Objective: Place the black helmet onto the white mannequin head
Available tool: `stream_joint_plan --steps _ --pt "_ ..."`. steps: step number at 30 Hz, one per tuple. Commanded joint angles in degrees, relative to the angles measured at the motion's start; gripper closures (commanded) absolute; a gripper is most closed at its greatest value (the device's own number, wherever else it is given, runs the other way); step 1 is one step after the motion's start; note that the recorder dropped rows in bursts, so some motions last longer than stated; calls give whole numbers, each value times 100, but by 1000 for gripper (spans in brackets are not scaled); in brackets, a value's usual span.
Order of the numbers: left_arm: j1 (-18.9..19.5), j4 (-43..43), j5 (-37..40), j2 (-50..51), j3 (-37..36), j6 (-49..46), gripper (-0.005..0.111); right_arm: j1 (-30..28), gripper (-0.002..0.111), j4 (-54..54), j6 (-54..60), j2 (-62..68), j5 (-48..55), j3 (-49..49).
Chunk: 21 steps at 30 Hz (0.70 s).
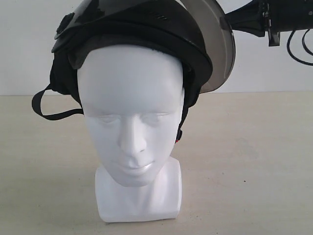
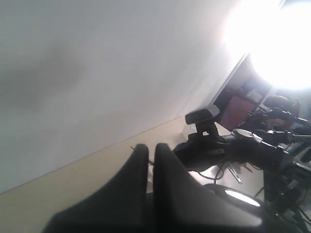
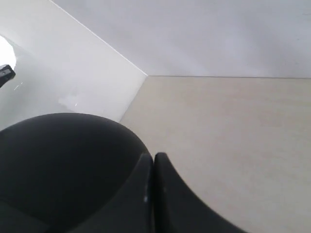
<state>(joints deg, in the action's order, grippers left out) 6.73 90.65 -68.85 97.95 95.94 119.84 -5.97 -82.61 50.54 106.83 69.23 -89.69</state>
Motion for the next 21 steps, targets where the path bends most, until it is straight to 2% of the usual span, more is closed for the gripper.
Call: stream_joint_plan --steps 1,7,21 --pt "-58 145 -112 11 -37 39 102 33 108 -135 -14 190 73 -119" --pt "-74 160 -112 11 -162 39 102 445 108 -144 231 316 73 -119" --pt "-83 78 -112 269 -162 39 102 659 108 -206 89 381 73 -119"
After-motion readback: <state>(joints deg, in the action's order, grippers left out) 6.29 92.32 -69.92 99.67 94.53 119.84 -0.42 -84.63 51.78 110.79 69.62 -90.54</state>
